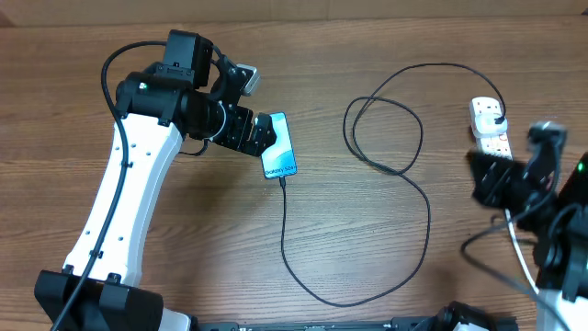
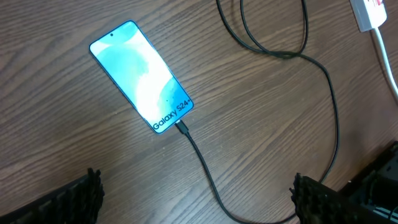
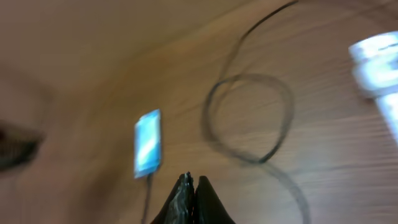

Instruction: Plug charger to phone and switch on socket

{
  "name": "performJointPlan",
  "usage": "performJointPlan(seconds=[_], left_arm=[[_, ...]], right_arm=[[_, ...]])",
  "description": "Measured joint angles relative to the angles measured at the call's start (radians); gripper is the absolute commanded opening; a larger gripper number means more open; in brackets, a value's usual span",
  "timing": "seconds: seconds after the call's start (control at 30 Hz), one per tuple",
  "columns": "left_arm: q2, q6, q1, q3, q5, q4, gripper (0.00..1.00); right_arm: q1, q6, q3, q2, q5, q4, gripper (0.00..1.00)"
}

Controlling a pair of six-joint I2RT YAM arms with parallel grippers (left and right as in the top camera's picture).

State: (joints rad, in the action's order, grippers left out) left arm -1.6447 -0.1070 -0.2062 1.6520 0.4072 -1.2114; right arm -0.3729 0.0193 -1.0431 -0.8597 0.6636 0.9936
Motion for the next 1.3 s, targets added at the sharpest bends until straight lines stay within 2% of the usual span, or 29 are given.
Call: performJointPlan(seconds=[0.2,0.23,0.3,0.4,0.67,0.97,1.3], left_arm=[[0.000,0.000,0.000,0.000,0.000,0.000,1.00],[0.000,0.000,0.000,0.000,0.000,0.000,1.00],[0.000,0.000,0.000,0.000,0.000,0.000,1.00],[0.000,0.000,0.000,0.000,0.000,0.000,1.00],[0.000,0.000,0.000,0.000,0.000,0.000,1.00],[0.000,0.000,0.000,0.000,0.000,0.000,0.99],[0.000,0.000,0.000,0.000,0.000,0.000,1.00]], right_arm=[[0.005,-0.363,0.000,0.036,0.195,0.359,0.04],[0.008,-0.408,0.002,0.036,0.206,0.397,0.23],[0.008,-0.486,0.003,0.036,0.238,0.449,1.00],[0.009,-0.528,0.003,0.036,0.264,0.481,1.00],[0.009,-0.536,0.003,0.036,0.264,0.487,1.00],[0.009,-0.536,0.003,0.036,0.088,0.480,1.00],[0.009,-0.536,0.003,0.036,0.042,0.480,1.00]])
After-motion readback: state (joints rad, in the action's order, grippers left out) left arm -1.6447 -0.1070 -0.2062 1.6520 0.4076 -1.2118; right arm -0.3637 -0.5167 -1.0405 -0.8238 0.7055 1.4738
